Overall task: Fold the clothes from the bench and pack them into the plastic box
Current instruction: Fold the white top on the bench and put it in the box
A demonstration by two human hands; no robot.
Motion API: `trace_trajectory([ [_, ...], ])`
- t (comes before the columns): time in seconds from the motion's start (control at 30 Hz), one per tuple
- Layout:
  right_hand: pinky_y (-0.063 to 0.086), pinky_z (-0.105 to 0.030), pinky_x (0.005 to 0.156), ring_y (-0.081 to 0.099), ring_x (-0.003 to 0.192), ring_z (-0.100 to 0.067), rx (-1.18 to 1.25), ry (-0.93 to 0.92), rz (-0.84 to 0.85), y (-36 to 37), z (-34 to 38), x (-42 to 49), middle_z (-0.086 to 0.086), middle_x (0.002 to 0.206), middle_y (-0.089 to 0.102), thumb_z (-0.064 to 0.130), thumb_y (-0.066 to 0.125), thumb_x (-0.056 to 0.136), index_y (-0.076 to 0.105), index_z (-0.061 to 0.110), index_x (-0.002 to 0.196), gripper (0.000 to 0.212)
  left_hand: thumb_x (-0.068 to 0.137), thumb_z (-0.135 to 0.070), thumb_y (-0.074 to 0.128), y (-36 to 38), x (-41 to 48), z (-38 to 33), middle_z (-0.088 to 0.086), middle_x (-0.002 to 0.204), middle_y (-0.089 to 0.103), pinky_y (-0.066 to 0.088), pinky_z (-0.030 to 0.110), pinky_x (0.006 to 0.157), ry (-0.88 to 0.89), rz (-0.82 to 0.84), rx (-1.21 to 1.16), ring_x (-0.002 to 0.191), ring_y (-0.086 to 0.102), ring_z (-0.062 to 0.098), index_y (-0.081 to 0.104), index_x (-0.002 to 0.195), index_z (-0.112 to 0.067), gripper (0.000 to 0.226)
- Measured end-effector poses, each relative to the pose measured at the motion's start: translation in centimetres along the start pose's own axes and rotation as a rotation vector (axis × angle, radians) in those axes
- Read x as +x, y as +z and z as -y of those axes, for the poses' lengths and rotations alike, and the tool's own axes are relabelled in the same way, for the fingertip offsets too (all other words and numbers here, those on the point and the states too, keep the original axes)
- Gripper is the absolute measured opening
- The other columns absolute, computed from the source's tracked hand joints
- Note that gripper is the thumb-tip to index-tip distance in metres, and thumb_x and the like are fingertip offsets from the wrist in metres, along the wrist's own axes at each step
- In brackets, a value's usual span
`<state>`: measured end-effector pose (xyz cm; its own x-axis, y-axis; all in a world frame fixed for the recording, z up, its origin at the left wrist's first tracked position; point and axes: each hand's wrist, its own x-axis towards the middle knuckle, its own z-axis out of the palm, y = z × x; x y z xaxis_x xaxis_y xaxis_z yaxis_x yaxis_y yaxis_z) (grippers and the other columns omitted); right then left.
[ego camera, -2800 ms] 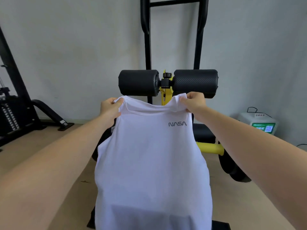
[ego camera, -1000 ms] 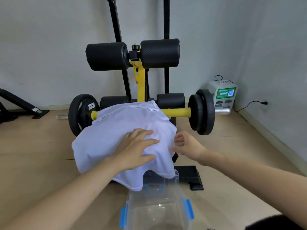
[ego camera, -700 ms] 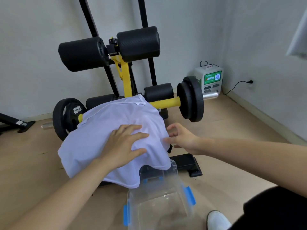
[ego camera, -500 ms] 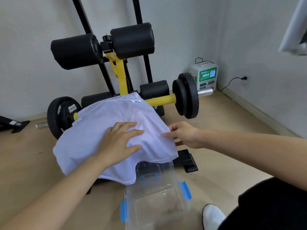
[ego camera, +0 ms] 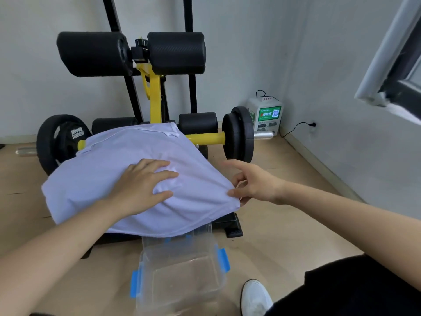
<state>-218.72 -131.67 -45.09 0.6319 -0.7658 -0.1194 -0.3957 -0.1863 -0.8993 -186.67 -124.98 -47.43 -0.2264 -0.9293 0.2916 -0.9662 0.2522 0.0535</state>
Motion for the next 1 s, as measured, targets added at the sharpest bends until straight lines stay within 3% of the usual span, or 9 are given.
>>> trace_trajectory([
  [0.17,0.058,-0.028,0.073,0.062,0.073,-0.02,-0.005,-0.076,0.046,-0.5,1.6,-1.0,-0.021,0.102,0.066,-0.004,0.062,0.092,0.075,0.01,0.107,0.024,0.078,-0.071,0.036,-0.3,0.0,0.0,-0.01,0.15,0.048,0.036,0.039,0.101,-0.006,0.007,-0.026,0.133,0.033,0.015,0.059,0.132,-0.046,0.064],
  [0.3,0.056,-0.03,0.08,0.068,0.085,-0.024,0.113,-0.109,0.08,-0.5,2.5,-0.4,-0.014,0.096,0.071,-0.017,0.059,0.086,0.07,0.003,0.115,0.036,0.077,-0.072,0.037,-0.7,-0.1,-0.8,-0.012,0.149,0.047,0.033,0.038,0.105,-0.025,-0.015,-0.074,0.137,0.034,0.017,0.062,0.13,-0.044,0.065],
  [0.43,0.057,-0.027,0.08,0.07,0.081,-0.018,0.026,-0.249,-0.056,0.3,3.5,0.1,-0.007,0.087,0.073,-0.009,0.073,0.081,0.072,0.005,0.109,0.031,0.08,-0.068,0.05,-2.0,-0.1,-3.6,-0.02,0.118,0.065,0.045,0.032,0.094,-0.002,-0.156,-0.288,0.111,0.053,0.011,0.072,0.109,-0.038,0.048],
  [0.5,0.06,-0.033,0.08,0.069,0.075,-0.017,-0.008,-0.304,-0.135,0.7,3.9,0.5,-0.01,0.08,0.073,-0.003,0.077,0.08,0.075,0.005,0.1,0.023,0.079,-0.07,0.056,-2.6,-0.1,-5.2,-0.02,0.101,0.067,0.049,0.034,0.084,0.006,-0.173,-0.383,0.097,0.057,0.007,0.071,0.1,-0.038,0.041],
  [0.67,0.058,-0.041,0.072,0.067,0.067,-0.021,-0.074,-0.41,-0.209,1.5,4.8,1.3,-0.017,0.076,0.072,0.006,0.078,0.082,0.074,0.002,0.082,0.006,0.069,-0.071,0.068,-2.2,-0.1,-7.7,-0.022,0.093,0.07,0.051,0.025,0.081,-0.076,-0.125,-0.612,0.094,0.064,0.002,0.07,0.093,-0.036,0.043],
  [0.77,0.057,-0.045,0.069,0.066,0.066,-0.03,-0.096,-0.459,-0.263,2.1,5.2,1.7,-0.015,0.075,0.07,0.008,0.074,0.086,0.072,0.007,0.081,0.006,0.073,-0.052,0.081,-1.2,0.2,-8.1,-0.015,0.084,0.073,0.053,0.023,0.078,-0.205,-0.123,-0.757,0.084,0.068,0.003,0.072,0.086,-0.029,0.028],
  [0.83,0.054,-0.05,0.067,0.062,0.069,-0.037,-0.122,-0.468,-0.289,2.5,5.2,2.1,-0.018,0.075,0.067,0.012,0.073,0.087,0.071,0.014,0.08,0.008,0.082,-0.035,0.081,-1.0,0.4,-8.1,-0.007,0.077,0.073,0.054,0.03,0.076,-0.247,-0.152,-0.806,0.076,0.068,0.009,0.072,0.081,-0.021,0.016],
  [0.9,0.052,-0.044,0.066,0.058,0.071,-0.032,-0.204,-0.446,-0.307,2.5,5.2,2.5,-0.013,0.078,0.064,0.017,0.074,0.087,0.07,0.02,0.079,0.009,0.087,-0.025,0.076,-1.3,0.5,-8.0,-0.005,0.073,0.073,0.054,0.03,0.072,-0.253,-0.208,-0.843,0.072,0.068,0.012,0.073,0.079,-0.019,0.011],
  [1.0,0.042,-0.015,0.07,0.053,0.074,-0.002,-0.353,-0.387,-0.283,2.3,5.5,2.5,0.013,0.085,0.06,0.019,0.075,0.085,0.071,0.019,0.081,0.005,0.09,-0.019,0.073,-2.6,0.4,-7.7,-0.007,0.075,0.076,0.051,0.018,0.069,-0.237,-0.242,-0.943,0.072,0.071,0.007,0.075,0.083,-0.016,0.008],
])
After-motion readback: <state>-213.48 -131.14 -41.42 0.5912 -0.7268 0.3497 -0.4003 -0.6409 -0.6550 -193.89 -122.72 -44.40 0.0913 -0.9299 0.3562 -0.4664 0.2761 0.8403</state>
